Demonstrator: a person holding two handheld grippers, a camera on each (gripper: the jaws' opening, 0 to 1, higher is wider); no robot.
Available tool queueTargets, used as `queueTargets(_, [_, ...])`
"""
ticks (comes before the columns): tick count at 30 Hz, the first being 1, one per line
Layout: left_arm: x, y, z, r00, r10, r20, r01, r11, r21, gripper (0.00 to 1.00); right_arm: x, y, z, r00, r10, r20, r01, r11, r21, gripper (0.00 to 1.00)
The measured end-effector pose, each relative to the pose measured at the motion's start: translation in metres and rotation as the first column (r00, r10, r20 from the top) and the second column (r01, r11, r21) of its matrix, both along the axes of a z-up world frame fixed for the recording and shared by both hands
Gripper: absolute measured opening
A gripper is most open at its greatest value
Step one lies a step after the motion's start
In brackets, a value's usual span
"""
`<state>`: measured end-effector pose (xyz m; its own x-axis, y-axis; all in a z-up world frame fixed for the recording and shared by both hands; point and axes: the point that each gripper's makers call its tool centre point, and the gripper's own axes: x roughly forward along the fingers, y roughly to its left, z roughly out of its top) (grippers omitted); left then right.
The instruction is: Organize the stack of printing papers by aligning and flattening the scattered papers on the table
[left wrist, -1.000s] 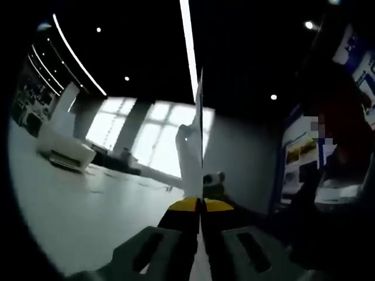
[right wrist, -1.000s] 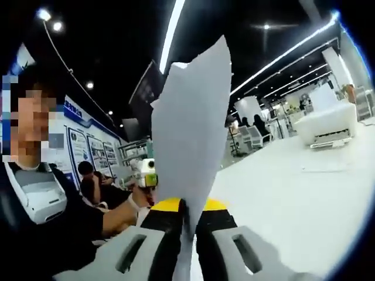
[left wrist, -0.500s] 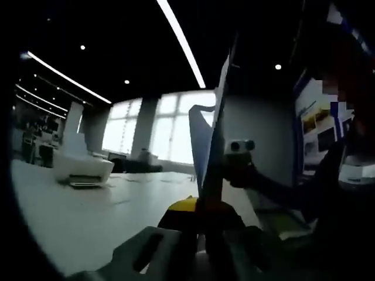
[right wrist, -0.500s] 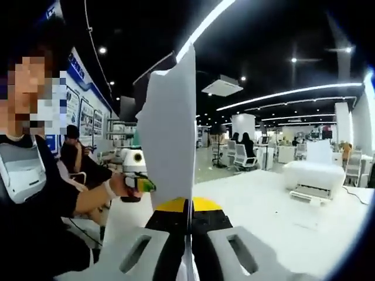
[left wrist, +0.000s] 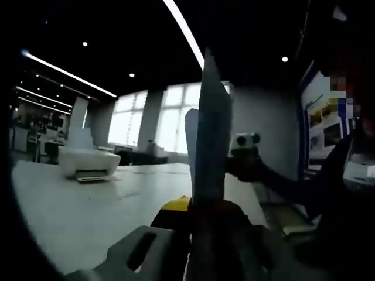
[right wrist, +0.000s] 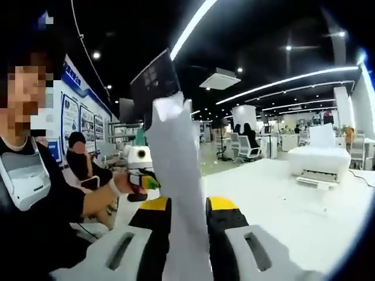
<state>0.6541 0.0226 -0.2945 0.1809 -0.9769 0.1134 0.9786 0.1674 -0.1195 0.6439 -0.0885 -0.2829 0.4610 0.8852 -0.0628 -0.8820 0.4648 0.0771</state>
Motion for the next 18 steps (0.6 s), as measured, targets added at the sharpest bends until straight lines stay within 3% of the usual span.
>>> queueTargets(2, [-0.001,-0.001,0.0,1.0,-0.004,0.0,0.004,1.0,0.006,0.14,0.001,-0.001,-0.001,1.0,-0.003,0.002,0.003,1.0,0.0,0.16])
queueTargets(5, [-0.004,-0.003,0.001,1.0,-0.025,0.004,0.025,1.0,0.004,0.06,-0.001,0.0,-0.002,1.0,0.01,0.012,-0.01,1.0,-0.006,0.0])
queueTargets(7, [-0.004,-0.005,0.005,1.0,-0.016,0.024,0.016,1.0,0.006,0.06,-0.001,0.0,0.0,0.999,0.001,0.044,0.0,1.0,-0.022,0.0])
queueTargets(12, [0.0,-0.003,0.015,1.0,0.003,0.012,-0.003,1.0,-0.012,0.06,-0.003,0.001,0.016,0.999,-0.005,0.049,0.004,1.0,0.018,0.0])
queueTargets(15, [0.005,-0.003,0.025,0.998,0.048,0.029,-0.047,0.999,-0.013,0.06,-0.001,0.002,0.032,0.988,-0.044,0.148,0.044,0.999,0.002,0.0])
queueTargets(18, [0.009,-0.004,0.039,0.993,0.095,0.065,-0.096,0.995,0.009,0.06,-0.005,0.006,0.044,0.985,-0.046,0.166,0.047,0.999,-0.001,0.0])
